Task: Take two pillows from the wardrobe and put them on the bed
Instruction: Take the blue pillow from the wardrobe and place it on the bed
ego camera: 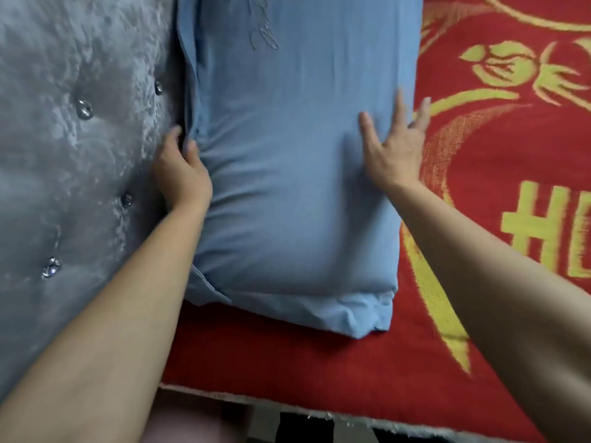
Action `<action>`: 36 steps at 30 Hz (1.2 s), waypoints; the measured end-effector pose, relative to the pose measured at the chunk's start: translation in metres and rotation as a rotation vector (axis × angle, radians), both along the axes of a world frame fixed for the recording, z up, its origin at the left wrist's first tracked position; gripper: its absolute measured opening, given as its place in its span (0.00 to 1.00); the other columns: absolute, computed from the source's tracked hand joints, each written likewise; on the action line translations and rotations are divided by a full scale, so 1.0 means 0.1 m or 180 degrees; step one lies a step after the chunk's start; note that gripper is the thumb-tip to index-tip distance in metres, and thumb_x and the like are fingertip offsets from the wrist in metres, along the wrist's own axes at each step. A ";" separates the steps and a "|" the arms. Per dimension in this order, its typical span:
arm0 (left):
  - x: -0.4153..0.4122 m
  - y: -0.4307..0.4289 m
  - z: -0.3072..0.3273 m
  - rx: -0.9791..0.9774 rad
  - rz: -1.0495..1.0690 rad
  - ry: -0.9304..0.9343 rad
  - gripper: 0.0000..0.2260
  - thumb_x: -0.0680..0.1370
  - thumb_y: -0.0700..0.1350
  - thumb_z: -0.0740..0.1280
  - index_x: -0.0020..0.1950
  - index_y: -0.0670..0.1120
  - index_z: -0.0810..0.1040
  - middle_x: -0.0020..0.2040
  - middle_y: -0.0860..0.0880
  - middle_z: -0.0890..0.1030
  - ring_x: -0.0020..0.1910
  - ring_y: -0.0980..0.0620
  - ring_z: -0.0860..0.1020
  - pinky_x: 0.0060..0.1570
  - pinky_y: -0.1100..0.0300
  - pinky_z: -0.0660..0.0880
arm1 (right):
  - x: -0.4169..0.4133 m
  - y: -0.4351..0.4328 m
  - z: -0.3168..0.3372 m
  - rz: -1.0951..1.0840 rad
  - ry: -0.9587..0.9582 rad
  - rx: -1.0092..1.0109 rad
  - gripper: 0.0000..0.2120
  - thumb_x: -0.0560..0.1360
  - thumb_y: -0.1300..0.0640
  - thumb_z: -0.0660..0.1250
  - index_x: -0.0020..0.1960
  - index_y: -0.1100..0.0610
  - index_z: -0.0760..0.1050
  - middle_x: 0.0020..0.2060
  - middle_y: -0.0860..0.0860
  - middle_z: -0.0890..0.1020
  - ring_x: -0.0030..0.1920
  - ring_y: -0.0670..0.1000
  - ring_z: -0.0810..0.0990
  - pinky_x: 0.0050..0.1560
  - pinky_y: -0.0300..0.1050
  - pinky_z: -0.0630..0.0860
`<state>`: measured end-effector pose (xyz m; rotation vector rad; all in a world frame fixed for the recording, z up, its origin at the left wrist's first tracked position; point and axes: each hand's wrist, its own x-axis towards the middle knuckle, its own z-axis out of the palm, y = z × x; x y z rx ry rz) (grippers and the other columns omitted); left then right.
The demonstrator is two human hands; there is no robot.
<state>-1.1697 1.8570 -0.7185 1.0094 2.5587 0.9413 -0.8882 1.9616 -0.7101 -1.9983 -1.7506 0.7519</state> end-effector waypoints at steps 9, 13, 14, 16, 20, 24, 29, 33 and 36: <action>0.61 -0.74 -0.33 -0.0954 -0.0458 0.0510 0.26 0.83 0.56 0.56 0.78 0.47 0.61 0.78 0.39 0.61 0.76 0.42 0.61 0.74 0.46 0.56 | 0.14 -1.08 -0.37 0.0940 -0.0738 0.0008 0.34 0.80 0.36 0.52 0.81 0.50 0.50 0.80 0.58 0.50 0.80 0.58 0.47 0.78 0.59 0.47; 0.59 -0.76 -0.32 -0.0909 -0.0545 0.0564 0.26 0.82 0.56 0.55 0.78 0.46 0.61 0.77 0.38 0.61 0.76 0.40 0.61 0.74 0.45 0.57 | 0.24 -1.21 -0.38 0.1043 -0.0713 0.0067 0.35 0.79 0.35 0.50 0.80 0.50 0.51 0.80 0.58 0.51 0.80 0.58 0.47 0.79 0.57 0.47; 0.61 -0.76 -0.28 -0.0931 -0.0554 0.0565 0.26 0.83 0.56 0.54 0.78 0.45 0.61 0.77 0.37 0.61 0.76 0.40 0.61 0.74 0.44 0.57 | 0.27 -1.22 -0.36 0.1108 -0.0734 0.0063 0.35 0.79 0.34 0.51 0.80 0.50 0.51 0.80 0.58 0.51 0.80 0.59 0.47 0.78 0.58 0.47; 0.67 -0.79 -0.13 -0.0920 -0.0604 0.0619 0.27 0.82 0.56 0.51 0.77 0.43 0.62 0.77 0.37 0.61 0.76 0.39 0.61 0.74 0.41 0.58 | 0.34 -1.21 -0.27 0.1238 -0.0840 0.0068 0.35 0.79 0.34 0.51 0.81 0.49 0.50 0.80 0.58 0.50 0.80 0.59 0.47 0.78 0.59 0.48; 0.90 -0.90 0.39 -0.0635 -0.1127 0.1148 0.27 0.82 0.58 0.50 0.77 0.45 0.63 0.78 0.40 0.62 0.76 0.39 0.61 0.72 0.38 0.60 | 0.47 -1.16 0.18 0.1423 -0.0945 0.0403 0.36 0.79 0.32 0.50 0.81 0.48 0.45 0.80 0.58 0.45 0.80 0.58 0.45 0.78 0.57 0.48; 1.05 -0.79 1.23 -0.0286 -0.1176 0.1609 0.27 0.82 0.59 0.51 0.77 0.46 0.61 0.78 0.40 0.60 0.76 0.39 0.60 0.72 0.37 0.58 | 0.56 -1.02 0.99 0.1521 -0.0848 0.0987 0.36 0.79 0.33 0.50 0.81 0.48 0.45 0.80 0.58 0.45 0.80 0.57 0.44 0.79 0.57 0.48; 1.32 -0.70 2.60 0.0044 -0.0939 0.1989 0.27 0.82 0.58 0.52 0.78 0.47 0.59 0.79 0.40 0.57 0.77 0.39 0.57 0.73 0.36 0.55 | 0.82 -0.88 2.29 0.1551 -0.0639 0.1757 0.36 0.80 0.34 0.52 0.81 0.51 0.48 0.80 0.60 0.48 0.80 0.58 0.47 0.78 0.58 0.50; 1.71 -0.71 3.97 0.0480 -0.0686 0.2341 0.28 0.82 0.58 0.52 0.78 0.45 0.60 0.78 0.38 0.58 0.77 0.37 0.58 0.72 0.35 0.57 | 1.16 -0.85 3.48 0.1495 -0.0487 0.2492 0.36 0.80 0.35 0.54 0.80 0.54 0.51 0.80 0.61 0.50 0.80 0.60 0.50 0.78 0.59 0.52; 2.05 -0.83 4.74 0.0829 -0.0632 0.2620 0.28 0.82 0.58 0.52 0.78 0.45 0.59 0.79 0.39 0.57 0.77 0.38 0.57 0.73 0.36 0.55 | 1.45 -0.83 4.23 0.1368 -0.0356 0.3027 0.36 0.80 0.36 0.56 0.80 0.54 0.53 0.79 0.62 0.52 0.79 0.60 0.53 0.77 0.60 0.54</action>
